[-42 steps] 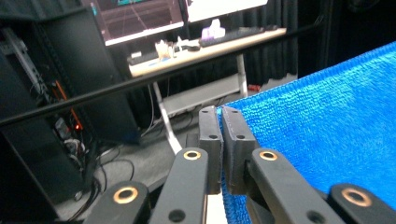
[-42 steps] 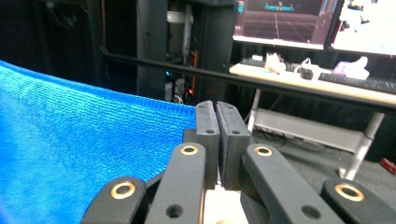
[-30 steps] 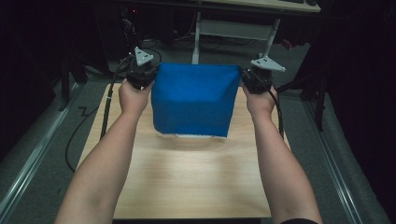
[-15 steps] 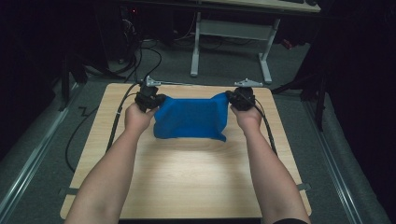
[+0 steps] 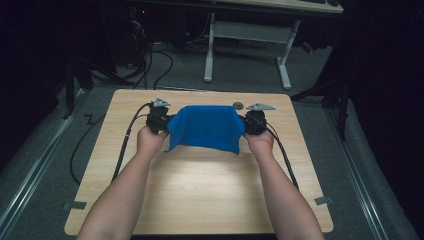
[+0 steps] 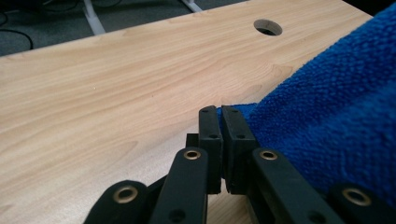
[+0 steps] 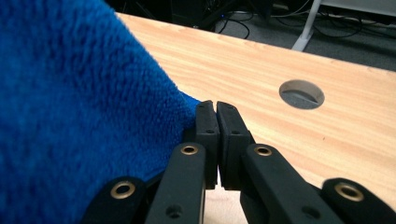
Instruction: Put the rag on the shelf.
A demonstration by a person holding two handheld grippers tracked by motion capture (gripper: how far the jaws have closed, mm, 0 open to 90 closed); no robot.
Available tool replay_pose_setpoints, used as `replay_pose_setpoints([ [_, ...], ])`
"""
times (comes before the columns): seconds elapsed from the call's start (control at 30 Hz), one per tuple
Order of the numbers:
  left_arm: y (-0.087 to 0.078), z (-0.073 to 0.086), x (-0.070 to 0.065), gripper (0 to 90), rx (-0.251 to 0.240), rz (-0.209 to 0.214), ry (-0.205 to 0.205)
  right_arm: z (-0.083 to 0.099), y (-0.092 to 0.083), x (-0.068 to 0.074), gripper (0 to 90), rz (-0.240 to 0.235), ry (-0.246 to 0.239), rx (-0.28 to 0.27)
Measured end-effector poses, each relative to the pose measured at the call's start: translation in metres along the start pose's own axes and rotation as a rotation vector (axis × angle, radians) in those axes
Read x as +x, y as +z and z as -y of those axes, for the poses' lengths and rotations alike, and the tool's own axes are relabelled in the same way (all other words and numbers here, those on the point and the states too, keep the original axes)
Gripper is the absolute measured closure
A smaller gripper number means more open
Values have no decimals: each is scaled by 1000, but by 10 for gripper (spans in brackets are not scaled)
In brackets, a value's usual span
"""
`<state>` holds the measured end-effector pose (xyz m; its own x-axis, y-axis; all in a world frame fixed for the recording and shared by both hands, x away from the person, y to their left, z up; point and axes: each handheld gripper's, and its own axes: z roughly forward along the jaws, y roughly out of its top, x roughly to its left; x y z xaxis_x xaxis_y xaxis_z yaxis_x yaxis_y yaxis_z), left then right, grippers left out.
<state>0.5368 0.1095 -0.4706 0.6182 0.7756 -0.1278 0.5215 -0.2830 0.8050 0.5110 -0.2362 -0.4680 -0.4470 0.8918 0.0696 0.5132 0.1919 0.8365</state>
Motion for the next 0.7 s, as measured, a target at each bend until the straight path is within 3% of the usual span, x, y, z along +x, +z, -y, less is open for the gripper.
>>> replay_pose_setpoints([
  [0.2, 2, 9, 3, 879, 6, 5, -20, 3, 1, 1, 889, -3, 1, 16],
  [0.47, 1, 12, -1, 879, 27, 3, 5, 9, 8, 2, 889, -7, 7, 33],
  [0.7, 0, 18, 1, 879, 25, 6, -8, 15, 13, 2, 889, -19, 20, 41],
])
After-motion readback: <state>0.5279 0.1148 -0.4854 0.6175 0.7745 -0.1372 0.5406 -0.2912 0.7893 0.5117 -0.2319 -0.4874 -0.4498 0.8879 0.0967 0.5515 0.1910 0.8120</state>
